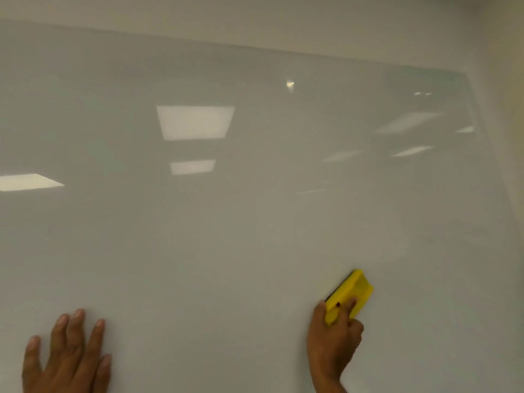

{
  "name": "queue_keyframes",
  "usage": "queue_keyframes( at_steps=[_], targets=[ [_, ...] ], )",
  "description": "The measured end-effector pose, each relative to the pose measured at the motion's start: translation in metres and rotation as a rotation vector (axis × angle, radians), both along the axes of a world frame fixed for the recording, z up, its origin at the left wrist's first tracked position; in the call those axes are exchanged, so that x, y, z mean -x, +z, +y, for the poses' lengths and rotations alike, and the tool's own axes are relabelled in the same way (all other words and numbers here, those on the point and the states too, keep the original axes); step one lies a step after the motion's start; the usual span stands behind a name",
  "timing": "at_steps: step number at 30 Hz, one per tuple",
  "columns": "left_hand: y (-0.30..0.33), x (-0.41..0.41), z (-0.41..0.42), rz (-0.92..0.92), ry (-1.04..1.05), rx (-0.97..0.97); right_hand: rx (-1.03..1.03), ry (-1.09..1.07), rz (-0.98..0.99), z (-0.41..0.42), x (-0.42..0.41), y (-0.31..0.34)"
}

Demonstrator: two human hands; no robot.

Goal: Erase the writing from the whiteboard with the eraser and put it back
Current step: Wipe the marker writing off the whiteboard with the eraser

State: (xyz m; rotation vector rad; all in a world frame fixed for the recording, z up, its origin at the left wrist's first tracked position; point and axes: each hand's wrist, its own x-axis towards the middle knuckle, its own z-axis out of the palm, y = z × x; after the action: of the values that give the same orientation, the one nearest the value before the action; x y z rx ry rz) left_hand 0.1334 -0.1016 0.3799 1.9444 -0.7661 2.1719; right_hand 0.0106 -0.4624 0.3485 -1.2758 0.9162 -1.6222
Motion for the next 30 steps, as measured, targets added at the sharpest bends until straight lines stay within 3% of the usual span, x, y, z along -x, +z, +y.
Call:
queue_keyframes(
  at_steps=[4, 10, 20, 24, 30],
  targets=[
    [0.018, -0.007, 0.013, 0.004, 0.119, 0.068, 0.386, -0.022, 0.090, -0.014, 0.006, 0.059],
    [0.041, -0.019, 0.055, 0.012, 0.226, 0.126, 0.293, -0.003, 0.013, -0.018, 0.000, 0.164],
    [0.062, -0.024, 0.132, 0.137, 0.200, 0.165, 0.846, 0.064, 0.155, 0.133, -0.029, 0.286],
    [0.056, -0.031, 0.161, 0.184, 0.210, 0.120, 1.168, 0.049, 0.256, 0.219, -0.048, 0.291],
    [0.044, -0.031, 0.187, 0.251, 0.162, 0.093, 1.549, 0.187, 0.305, 0.303, -0.067, 0.226]
  ],
)
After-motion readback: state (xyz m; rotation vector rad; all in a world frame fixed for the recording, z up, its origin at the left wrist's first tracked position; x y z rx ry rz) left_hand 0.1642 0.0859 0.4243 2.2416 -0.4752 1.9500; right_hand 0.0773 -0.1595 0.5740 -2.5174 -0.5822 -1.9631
